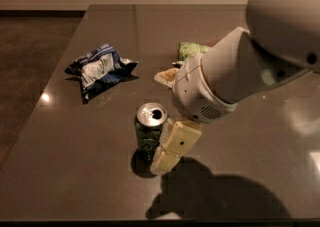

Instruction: Knock green can over

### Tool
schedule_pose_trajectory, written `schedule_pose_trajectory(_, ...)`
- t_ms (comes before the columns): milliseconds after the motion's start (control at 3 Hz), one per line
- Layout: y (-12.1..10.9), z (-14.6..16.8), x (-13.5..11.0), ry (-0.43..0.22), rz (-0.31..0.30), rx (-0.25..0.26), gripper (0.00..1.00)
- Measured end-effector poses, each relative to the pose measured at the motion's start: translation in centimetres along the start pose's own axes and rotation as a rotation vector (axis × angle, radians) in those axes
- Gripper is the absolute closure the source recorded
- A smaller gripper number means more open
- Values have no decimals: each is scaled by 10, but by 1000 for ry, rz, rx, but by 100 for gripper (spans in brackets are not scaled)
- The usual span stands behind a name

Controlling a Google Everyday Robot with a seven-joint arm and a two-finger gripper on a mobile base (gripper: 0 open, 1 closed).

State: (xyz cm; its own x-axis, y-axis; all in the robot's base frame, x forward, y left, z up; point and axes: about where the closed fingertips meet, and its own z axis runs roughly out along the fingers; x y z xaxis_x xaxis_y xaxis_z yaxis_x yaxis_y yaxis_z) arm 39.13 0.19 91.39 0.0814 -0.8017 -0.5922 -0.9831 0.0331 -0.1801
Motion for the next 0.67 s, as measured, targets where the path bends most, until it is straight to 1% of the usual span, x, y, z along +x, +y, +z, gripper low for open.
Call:
schedule_pose_trajectory(333,-1,14,0,-44,-1,-28,1)
schedule_pose_trajectory(667,-3,17,1,-59,0,-34,21)
